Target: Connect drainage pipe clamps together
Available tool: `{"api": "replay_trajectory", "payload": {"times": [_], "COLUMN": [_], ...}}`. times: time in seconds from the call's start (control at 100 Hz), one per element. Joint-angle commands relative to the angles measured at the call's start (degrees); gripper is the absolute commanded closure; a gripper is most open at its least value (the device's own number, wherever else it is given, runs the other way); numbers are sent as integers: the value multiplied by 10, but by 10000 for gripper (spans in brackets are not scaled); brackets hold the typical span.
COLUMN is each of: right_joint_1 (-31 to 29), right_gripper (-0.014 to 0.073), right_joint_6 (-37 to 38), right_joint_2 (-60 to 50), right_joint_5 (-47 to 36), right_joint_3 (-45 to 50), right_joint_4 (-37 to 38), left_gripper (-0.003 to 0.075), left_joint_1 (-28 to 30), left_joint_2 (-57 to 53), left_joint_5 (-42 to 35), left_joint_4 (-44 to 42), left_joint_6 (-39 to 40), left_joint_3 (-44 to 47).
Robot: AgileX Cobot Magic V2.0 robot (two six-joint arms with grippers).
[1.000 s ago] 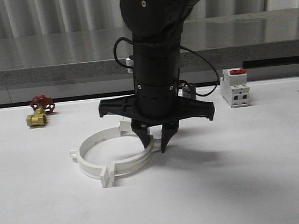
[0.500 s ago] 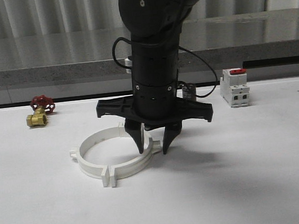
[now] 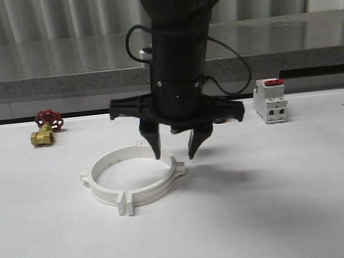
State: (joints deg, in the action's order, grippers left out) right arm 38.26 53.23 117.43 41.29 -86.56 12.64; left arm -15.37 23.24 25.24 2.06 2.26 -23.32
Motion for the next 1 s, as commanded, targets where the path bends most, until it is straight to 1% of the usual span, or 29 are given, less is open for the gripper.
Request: {"api": "replay_trajectory", "payload": {"times": [0.0, 0.14, 0.27, 0.38, 0.52, 0.74, 0.83, 0.99], "right_joint_1": [-15, -33, -51, -74, -117, -180, -192, -193], "right_gripper": [209, 209, 209, 209, 209, 210, 211, 211], "right_joint_6": [-34, -79, -103, -107, -107, -107, -107, -107], "right_joint_2": [-63, -106, -148, -200, -285, -446, -508, -625], "right_joint_5": [0, 32, 84, 102, 95, 73, 74, 77], "right_joint_3": [-19, -19, -13, 15, 90, 241, 298, 386], "right_joint_4": [20, 43, 102, 143, 165, 183, 191, 203], "left_gripper": [740, 740, 740, 740, 740, 740, 740, 740], "left_joint_1": [1, 1, 1, 1, 1, 1, 1, 1], "left_joint_2": [3, 3, 3, 3, 3, 3, 3, 3], "left_joint_5": [-41, -41, -41, -41, -41, -41, -41, -41], "left_joint_4": [1, 1, 1, 1, 1, 1, 1, 1], "left_joint_6": [0, 0, 0, 0, 0, 0, 0, 0], "left_joint_3": [-16, -16, -16, -16, -16, -16, -16, -16]}}
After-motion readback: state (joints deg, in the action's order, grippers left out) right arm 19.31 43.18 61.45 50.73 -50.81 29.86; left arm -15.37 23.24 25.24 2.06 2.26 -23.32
